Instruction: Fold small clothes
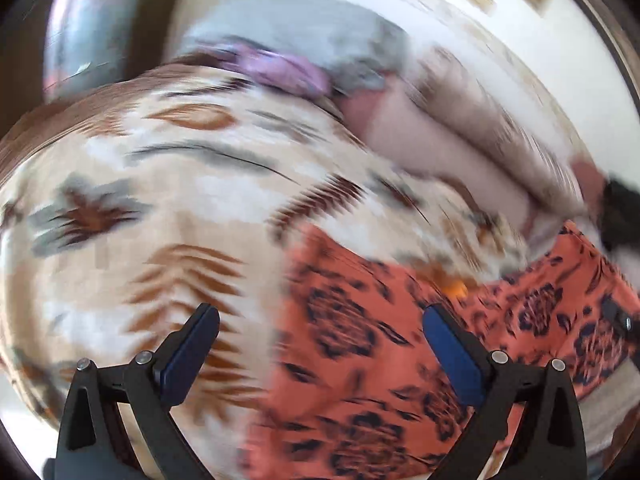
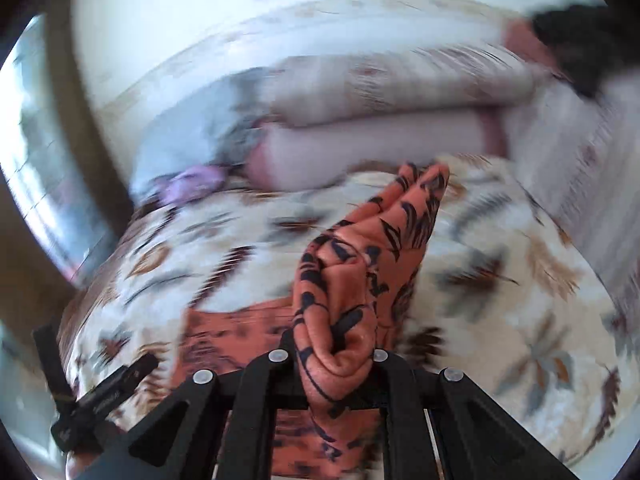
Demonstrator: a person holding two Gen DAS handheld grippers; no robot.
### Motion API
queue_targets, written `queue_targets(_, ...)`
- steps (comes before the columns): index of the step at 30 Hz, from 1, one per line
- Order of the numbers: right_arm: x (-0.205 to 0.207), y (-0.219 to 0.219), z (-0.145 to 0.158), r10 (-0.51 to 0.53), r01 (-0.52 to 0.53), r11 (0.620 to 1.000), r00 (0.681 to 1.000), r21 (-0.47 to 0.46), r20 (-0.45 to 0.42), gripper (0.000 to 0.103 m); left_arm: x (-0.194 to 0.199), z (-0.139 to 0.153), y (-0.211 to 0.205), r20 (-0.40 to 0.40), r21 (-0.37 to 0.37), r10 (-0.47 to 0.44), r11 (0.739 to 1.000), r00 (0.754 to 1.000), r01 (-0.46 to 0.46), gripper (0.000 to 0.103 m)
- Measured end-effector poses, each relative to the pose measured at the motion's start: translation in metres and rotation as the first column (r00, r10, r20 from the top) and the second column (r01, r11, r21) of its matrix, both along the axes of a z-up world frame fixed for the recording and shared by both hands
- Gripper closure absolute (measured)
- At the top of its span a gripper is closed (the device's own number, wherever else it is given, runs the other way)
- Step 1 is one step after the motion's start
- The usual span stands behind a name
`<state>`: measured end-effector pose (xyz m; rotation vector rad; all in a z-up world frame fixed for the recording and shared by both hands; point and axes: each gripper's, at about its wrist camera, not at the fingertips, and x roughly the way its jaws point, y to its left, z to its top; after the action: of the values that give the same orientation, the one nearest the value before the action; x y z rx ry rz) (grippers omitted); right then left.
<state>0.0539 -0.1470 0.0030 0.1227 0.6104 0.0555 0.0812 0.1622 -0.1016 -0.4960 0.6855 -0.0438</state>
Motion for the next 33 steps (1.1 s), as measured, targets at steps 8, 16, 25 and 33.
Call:
queue_targets(8,0.047,0.149,-0.172,0.184,-0.244,0.963,0.909,-0.118,-0.374,0.093,-0.015,-0.038,0.08,-0.004,-0.114,0.197,0.974,0.98,-0.196,0.003)
queue_targets(16,0.01,0.139,-0.066,0.199,-0.207,0.976,0.974,-0.07,-0.112,0.093,-0.01,-0.045,0.087,-0.01,-0.146,0.17,0.975,0.985,-0.169,0.003)
queue_targets(25,0.001,0.156,-0.165,0.282,-0.298,0.954,0.927,-0.029,-0.246,0.085,-0.013,-0.039,0.071,0.016,-0.091,0.115,0.989,0.993,-0.113,0.003)
queue_targets(33,-0.037,0.131,-0.156,0.356,-0.341,0.934,0.909,0.106,-0.216,0.057,-0.008,-0.028,0.031,0.037,-0.157,-0.146,0.976,0.989,0.15,0.003)
